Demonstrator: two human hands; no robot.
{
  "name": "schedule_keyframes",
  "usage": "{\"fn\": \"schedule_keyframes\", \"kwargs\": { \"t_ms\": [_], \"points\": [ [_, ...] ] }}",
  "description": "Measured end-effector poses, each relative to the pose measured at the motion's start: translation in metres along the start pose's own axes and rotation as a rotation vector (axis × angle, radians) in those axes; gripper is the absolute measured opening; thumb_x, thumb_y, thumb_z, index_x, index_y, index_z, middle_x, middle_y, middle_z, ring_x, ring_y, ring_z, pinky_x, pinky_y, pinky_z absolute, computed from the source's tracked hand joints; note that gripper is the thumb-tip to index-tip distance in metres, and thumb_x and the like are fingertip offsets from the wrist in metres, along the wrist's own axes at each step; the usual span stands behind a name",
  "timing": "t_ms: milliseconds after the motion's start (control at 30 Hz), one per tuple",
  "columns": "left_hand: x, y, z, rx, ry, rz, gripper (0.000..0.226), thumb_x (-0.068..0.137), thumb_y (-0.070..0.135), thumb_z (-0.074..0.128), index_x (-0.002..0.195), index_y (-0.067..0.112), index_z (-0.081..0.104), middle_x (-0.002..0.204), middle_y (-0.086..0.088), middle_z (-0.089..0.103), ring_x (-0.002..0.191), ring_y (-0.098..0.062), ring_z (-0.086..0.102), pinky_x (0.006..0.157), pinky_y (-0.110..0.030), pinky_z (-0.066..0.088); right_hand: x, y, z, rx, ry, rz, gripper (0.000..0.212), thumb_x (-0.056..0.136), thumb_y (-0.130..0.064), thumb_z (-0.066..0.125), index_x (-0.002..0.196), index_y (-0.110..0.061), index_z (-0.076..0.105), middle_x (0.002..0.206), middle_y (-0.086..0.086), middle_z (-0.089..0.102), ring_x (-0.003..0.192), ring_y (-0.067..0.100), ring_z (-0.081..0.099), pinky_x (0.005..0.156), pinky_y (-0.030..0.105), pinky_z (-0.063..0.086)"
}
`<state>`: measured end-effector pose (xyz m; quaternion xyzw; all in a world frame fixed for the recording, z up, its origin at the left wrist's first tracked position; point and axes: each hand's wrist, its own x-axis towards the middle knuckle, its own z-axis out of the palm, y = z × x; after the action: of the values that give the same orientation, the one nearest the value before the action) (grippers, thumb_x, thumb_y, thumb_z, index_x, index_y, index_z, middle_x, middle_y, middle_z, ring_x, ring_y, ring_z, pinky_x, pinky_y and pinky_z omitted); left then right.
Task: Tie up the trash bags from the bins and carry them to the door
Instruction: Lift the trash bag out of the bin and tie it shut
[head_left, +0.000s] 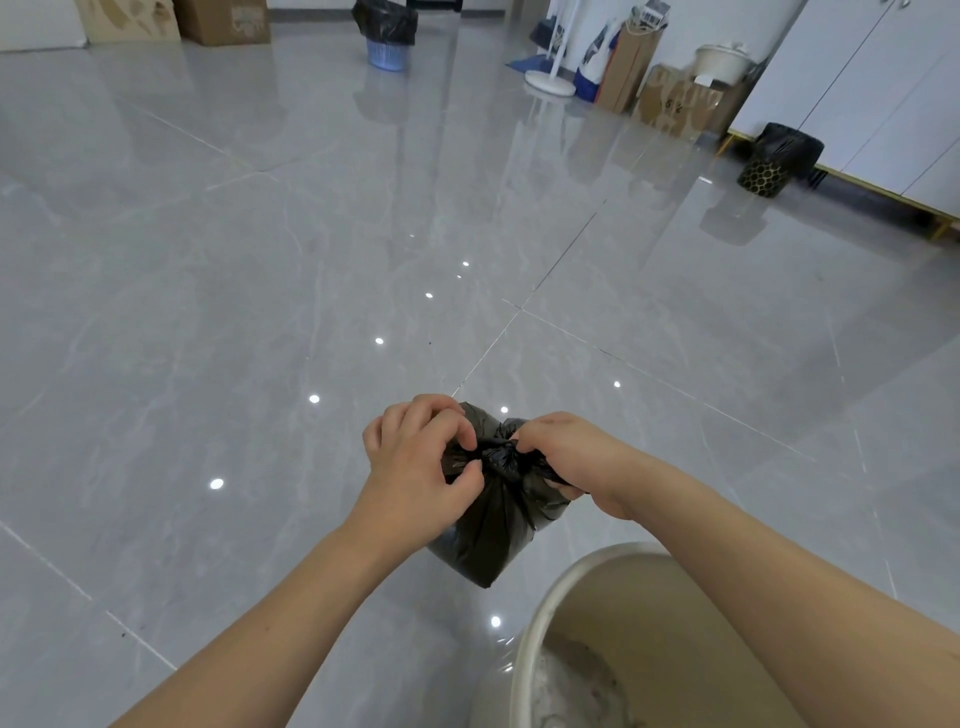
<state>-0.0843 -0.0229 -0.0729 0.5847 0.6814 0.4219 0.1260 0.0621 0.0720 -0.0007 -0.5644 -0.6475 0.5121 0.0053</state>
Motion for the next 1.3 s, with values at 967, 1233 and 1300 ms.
{"fn": "schedule_keyframes", "kwargs": {
  "t_ms": [967, 1233, 1300],
  "points": [
    [0.026, 0.016, -0.01, -0.513, -0.279, -0.704, 0.023, 0.074, 0.016, 0.075, 0.094, 0.017, 0.063, 0.086, -0.003, 0.066, 0.071, -0.015, 0.062, 0.061, -0.028, 0.05, 0.005, -0.001, 0.01, 0.003, 0.165, -0.196, 0.019, 0.09, -0.016, 0.043, 0.091, -0.026, 0.059, 0.079, -0.002, 0.055, 0.063, 0.011, 0.048, 0.056, 0.023, 0.039],
    [0.023, 0.012, -0.009, -0.447, -0.25, -0.701, 0.016, 0.081, 0.024, 0.057, 0.086, 0.01, 0.064, 0.078, -0.007, 0.064, 0.075, -0.021, 0.059, 0.071, -0.035, 0.049, 0.007, -0.001, 0.004, 0.046, 0.213, -0.196, 0.024, 0.09, -0.009, 0.04, 0.087, -0.024, 0.059, 0.073, -0.006, 0.053, 0.059, 0.008, 0.047, 0.047, 0.015, 0.037],
    [0.024, 0.013, -0.007, -0.488, -0.292, -0.682, 0.019, 0.078, 0.028, 0.065, 0.091, 0.014, 0.063, 0.083, 0.0, 0.063, 0.078, -0.016, 0.059, 0.072, -0.031, 0.047, 0.007, -0.001, 0.002, 0.074, 0.221, -0.187, 0.025, 0.089, -0.008, 0.041, 0.084, -0.024, 0.059, 0.074, -0.005, 0.053, 0.061, 0.008, 0.046, 0.047, 0.015, 0.036]
  ]
}}
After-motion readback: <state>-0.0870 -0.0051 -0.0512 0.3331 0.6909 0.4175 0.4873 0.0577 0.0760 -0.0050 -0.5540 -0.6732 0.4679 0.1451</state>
